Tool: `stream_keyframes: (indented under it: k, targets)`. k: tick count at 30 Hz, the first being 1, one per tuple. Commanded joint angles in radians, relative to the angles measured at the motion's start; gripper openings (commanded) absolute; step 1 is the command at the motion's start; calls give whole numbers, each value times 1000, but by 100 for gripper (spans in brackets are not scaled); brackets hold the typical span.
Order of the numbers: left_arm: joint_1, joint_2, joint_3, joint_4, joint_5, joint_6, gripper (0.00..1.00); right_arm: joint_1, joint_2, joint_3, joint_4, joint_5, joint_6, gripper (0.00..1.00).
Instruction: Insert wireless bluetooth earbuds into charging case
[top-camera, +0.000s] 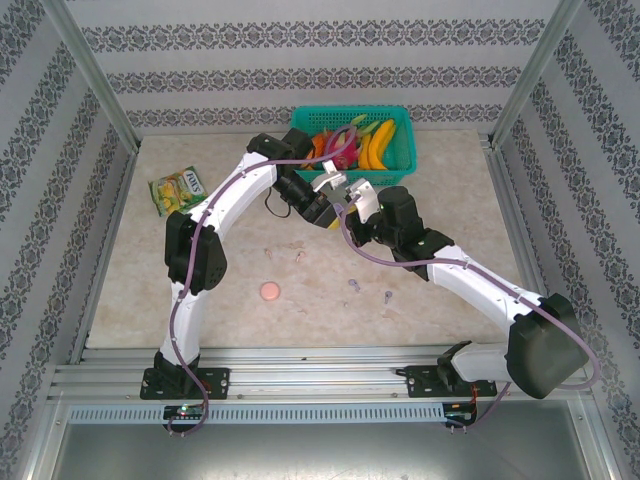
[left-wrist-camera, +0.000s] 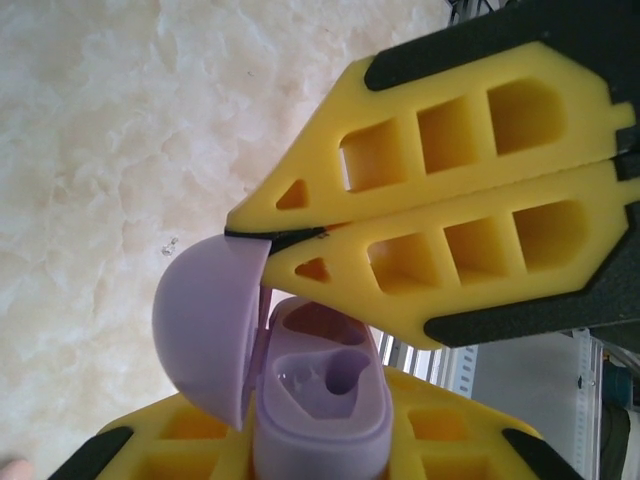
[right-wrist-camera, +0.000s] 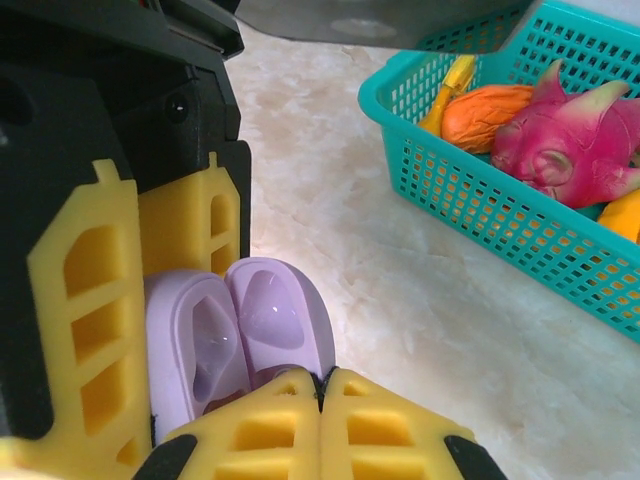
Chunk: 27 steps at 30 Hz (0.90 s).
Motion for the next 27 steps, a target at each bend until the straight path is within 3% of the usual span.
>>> stream_keyframes:
  k: [1,4,9,13,18,27]
  targets:
    - [5,18,27,-12,23,12,23,10,-18,-8,0,1,11,0]
    - [5,13,22,-4,15,10,20,0,-31,-6,0,13,40,27]
    - [11,-17,-23,64,-4,-4,12,-52,-143,-34,-50,-16,127,51]
    - [29,-49,-77,153,-9,-36,1,-119,-277,-83,-112,-21,227,57]
    - [33,-114,-180,339,-90,-120,0,-177,-385,-115,-212,2,351,62]
    - [30,-320,-556,905,-309,-272,0,-179,-342,-96,-452,46,635,62]
